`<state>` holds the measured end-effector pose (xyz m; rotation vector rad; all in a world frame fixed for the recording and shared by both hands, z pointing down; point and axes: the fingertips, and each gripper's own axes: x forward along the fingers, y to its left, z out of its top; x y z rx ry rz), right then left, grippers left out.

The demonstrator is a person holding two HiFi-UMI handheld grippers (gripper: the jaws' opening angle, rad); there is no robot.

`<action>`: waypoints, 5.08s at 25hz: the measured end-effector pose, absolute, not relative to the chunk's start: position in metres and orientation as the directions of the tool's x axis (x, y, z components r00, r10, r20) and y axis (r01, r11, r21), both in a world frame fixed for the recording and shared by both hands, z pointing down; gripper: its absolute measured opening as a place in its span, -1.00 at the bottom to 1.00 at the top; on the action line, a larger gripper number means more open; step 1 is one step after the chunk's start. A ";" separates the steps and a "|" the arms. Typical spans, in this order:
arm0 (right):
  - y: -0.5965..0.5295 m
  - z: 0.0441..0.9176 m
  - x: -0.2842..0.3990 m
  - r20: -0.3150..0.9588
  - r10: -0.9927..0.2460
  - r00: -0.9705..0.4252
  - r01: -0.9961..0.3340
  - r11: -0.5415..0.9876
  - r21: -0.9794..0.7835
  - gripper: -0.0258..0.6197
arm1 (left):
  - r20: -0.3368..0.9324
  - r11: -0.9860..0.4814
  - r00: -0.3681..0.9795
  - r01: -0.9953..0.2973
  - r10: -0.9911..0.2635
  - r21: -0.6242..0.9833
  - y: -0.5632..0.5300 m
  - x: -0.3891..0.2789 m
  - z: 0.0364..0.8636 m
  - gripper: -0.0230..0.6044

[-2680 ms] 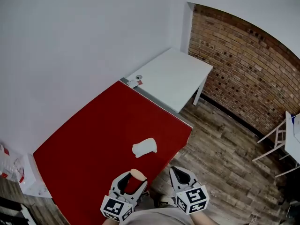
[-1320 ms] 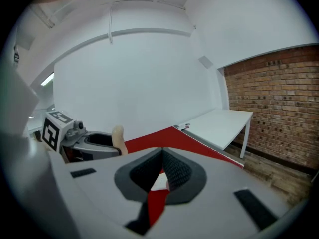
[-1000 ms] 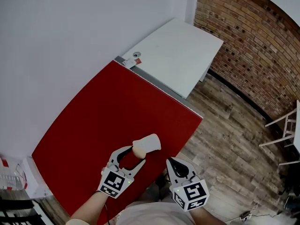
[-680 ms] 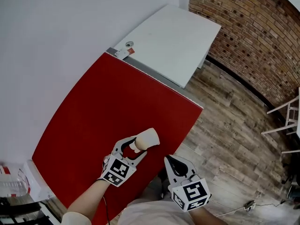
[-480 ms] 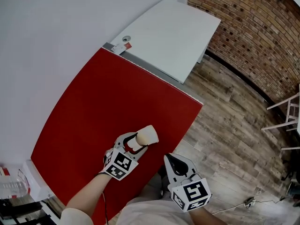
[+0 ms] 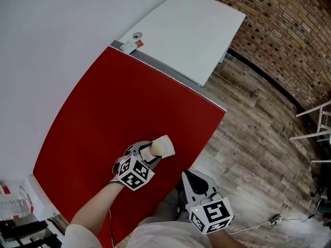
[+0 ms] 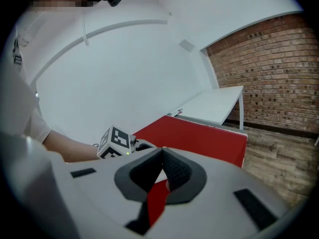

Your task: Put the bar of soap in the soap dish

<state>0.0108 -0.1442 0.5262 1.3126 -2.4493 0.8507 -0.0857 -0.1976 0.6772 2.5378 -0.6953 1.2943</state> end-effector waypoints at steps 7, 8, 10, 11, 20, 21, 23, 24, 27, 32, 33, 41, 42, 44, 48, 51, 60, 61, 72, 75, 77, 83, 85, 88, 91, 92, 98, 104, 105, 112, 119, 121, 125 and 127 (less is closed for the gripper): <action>-0.148 0.533 0.009 0.459 -0.684 -0.567 -0.820 0.413 -0.397 -0.90 | 0.841 -0.882 0.481 -0.472 -0.246 0.012 -0.195 -0.090 0.694 -0.10; -0.149 0.533 0.010 0.458 -0.684 -0.568 -0.819 0.412 -0.400 -0.90 | 0.846 -0.884 0.477 -0.467 -0.236 0.017 -0.194 -0.091 0.697 -0.10; -0.150 0.535 0.010 0.454 -0.686 -0.569 -0.817 0.407 -0.409 -0.90 | 0.856 -0.887 0.468 -0.461 -0.221 0.023 -0.192 -0.092 0.703 -0.10; -0.150 0.535 0.010 0.454 -0.686 -0.568 -0.817 0.404 -0.412 -0.90 | 0.859 -0.889 0.464 -0.458 -0.216 0.023 -0.191 -0.093 0.705 -0.10; -0.151 0.539 0.012 0.462 -0.682 -0.568 -0.816 0.393 -0.423 -0.90 | 0.878 -0.898 0.444 -0.439 -0.180 0.038 -0.192 -0.092 0.711 -0.10; -0.151 0.539 0.012 0.462 -0.682 -0.567 -0.817 0.392 -0.423 -0.90 | 0.880 -0.899 0.442 -0.436 -0.174 0.041 -0.192 -0.092 0.712 -0.10; -0.152 0.541 0.012 0.464 -0.682 -0.566 -0.818 0.390 -0.424 -0.90 | 0.884 -0.901 0.439 -0.432 -0.163 0.049 -0.192 -0.091 0.714 -0.09; -0.152 0.541 0.012 0.464 -0.682 -0.566 -0.817 0.390 -0.424 -0.90 | 0.885 -0.902 0.437 -0.428 -0.158 0.051 -0.192 -0.090 0.715 -0.10; -0.153 0.542 0.013 0.464 -0.682 -0.565 -0.818 0.389 -0.424 -0.90 | 0.887 -0.905 0.436 -0.422 -0.152 0.052 -0.191 -0.090 0.716 -0.09; -0.155 0.543 0.014 0.465 -0.682 -0.564 -0.818 0.385 -0.428 -0.90 | 0.885 -0.907 0.442 -0.416 -0.144 0.060 -0.192 -0.089 0.716 -0.09; -0.155 0.544 0.013 0.464 -0.683 -0.565 -0.817 0.386 -0.428 -0.90 | 0.885 -0.910 0.443 -0.411 -0.144 0.058 -0.192 -0.089 0.716 -0.09; -0.155 0.546 0.014 0.466 -0.681 -0.565 -0.817 0.382 -0.432 -0.90 | 0.885 -0.921 0.450 -0.382 -0.118 0.072 -0.188 -0.091 0.716 -0.05; -0.155 0.546 0.014 0.465 -0.681 -0.565 -0.816 0.382 -0.433 -0.90 | 0.886 -0.923 0.449 -0.378 -0.114 0.072 -0.187 -0.091 0.717 -0.05; -0.155 0.545 0.013 0.463 -0.682 -0.567 -0.815 0.384 -0.433 -0.90 | 0.887 -0.924 0.447 -0.377 -0.113 0.073 -0.185 -0.093 0.718 -0.04; -0.156 0.545 0.013 0.462 -0.680 -0.570 -0.814 0.390 -0.431 -0.90 | 0.884 -0.918 0.453 -0.390 -0.117 0.079 -0.183 -0.093 0.717 -0.04; -0.156 0.545 0.013 0.467 -0.675 -0.571 -0.814 0.392 -0.428 -0.90 | 0.879 -0.914 0.458 -0.400 -0.134 0.069 -0.185 -0.093 0.713 -0.04; -0.159 0.531 0.021 0.479 -0.665 -0.574 -0.819 0.449 -0.358 -0.90 | 0.812 -0.861 0.512 -0.509 -0.281 0.022 -0.194 -0.092 0.663 -0.16; -0.157 0.529 0.022 0.484 -0.658 -0.577 -0.817 0.459 -0.350 -0.90 | 0.794 -0.841 0.522 -0.540 -0.313 0.023 -0.191 -0.090 0.654 -0.21; -0.145 0.484 0.007 0.461 -0.636 -0.619 -0.781 0.557 -0.282 -0.90 | 0.475 -0.567 0.560 -0.810 -0.678 0.145 -0.159 -0.100 0.509 -0.85; -0.138 0.466 -0.003 0.434 -0.636 -0.639 -0.765 0.586 -0.268 -0.90 | 0.410 -0.484 0.525 -0.850 -0.746 0.208 -0.143 -0.102 0.483 -0.90; -0.131 0.457 -0.012 0.413 -0.632 -0.656 -0.752 0.596 -0.281 -0.90 | 0.393 -0.434 0.470 -0.882 -0.790 0.184 -0.132 -0.107 0.472 -0.90; -0.113 0.452 -0.025 0.406 -0.609 -0.681 -0.722 0.650 -0.236 -0.90 | 0.375 -0.304 0.313 -0.949 -0.873 0.085 -0.108 -0.121 0.458 -0.90; -0.113 0.451 -0.022 0.400 -0.620 -0.675 -0.728 0.646 -0.228 -0.90 | 0.373 -0.275 0.288 -0.957 -0.882 0.088 -0.101 -0.123 0.459 -0.90; -0.114 0.445 -0.019 0.385 -0.637 -0.668 -0.736 0.641 -0.217 -0.90 | 0.376 -0.261 0.277 -0.961 -0.884 0.096 -0.096 -0.125 0.460 -0.90; -0.114 0.441 -0.016 0.384 -0.648 -0.658 -0.745 0.637 -0.201 -0.90 | 0.372 -0.253 0.273 -0.962 -0.887 0.103 -0.093 -0.126 0.457 -0.90; -0.114 0.440 -0.016 0.384 -0.651 -0.654 -0.747 0.636 -0.193 -0.90 | 0.370 -0.254 0.274 -0.962 -0.888 0.103 -0.093 -0.125 0.456 -0.90; -0.114 0.432 -0.019 0.376 -0.655 -0.656 -0.744 0.645 -0.174 -0.91 | 0.361 -0.260 0.278 -0.960 -0.890 0.101 -0.095 -0.122 0.452 -0.90; -0.109 0.430 -0.018 0.383 -0.652 -0.655 -0.743 0.648 -0.167 -0.91 | 0.365 -0.263 0.281 -0.960 -0.888 0.098 -0.093 -0.121 0.449 -0.90; -0.108 0.430 -0.019 0.382 -0.652 -0.655 -0.742 0.649 -0.167 -0.91 | 0.368 -0.267 0.284 -0.959 -0.885 0.097 -0.092 -0.121 0.450 -0.90; -0.102 0.430 -0.020 0.379 -0.653 -0.656 -0.742 0.649 -0.167 -0.91 | 0.370 -0.291 0.302 -0.953 -0.879 0.087 -0.086 -0.116 0.450 -0.90; -0.098 0.430 -0.017 0.381 -0.653 -0.655 -0.744 0.647 -0.168 -0.90 | 0.376 -0.308 0.314 -0.948 -0.872 0.077 -0.079 -0.111 0.451 -0.90; -0.097 0.429 -0.016 0.379 -0.654 -0.655 -0.743 0.648 -0.166 -0.90 | 0.376 -0.307 0.313 -0.948 -0.872 0.078 -0.079 -0.110 0.451 -0.90; -0.094 0.429 -0.014 0.378 -0.654 -0.655 -0.743 0.649 -0.163 -0.91 | 0.379 -0.302 0.310 -0.950 -0.872 0.082 -0.076 -0.110 0.451 -0.90; -0.092 0.428 -0.014 0.379 -0.654 -0.655 -0.742 0.651 -0.160 -0.91 | 0.378 -0.302 0.310 -0.950 -0.872 0.082 -0.074 -0.110 0.451 -0.90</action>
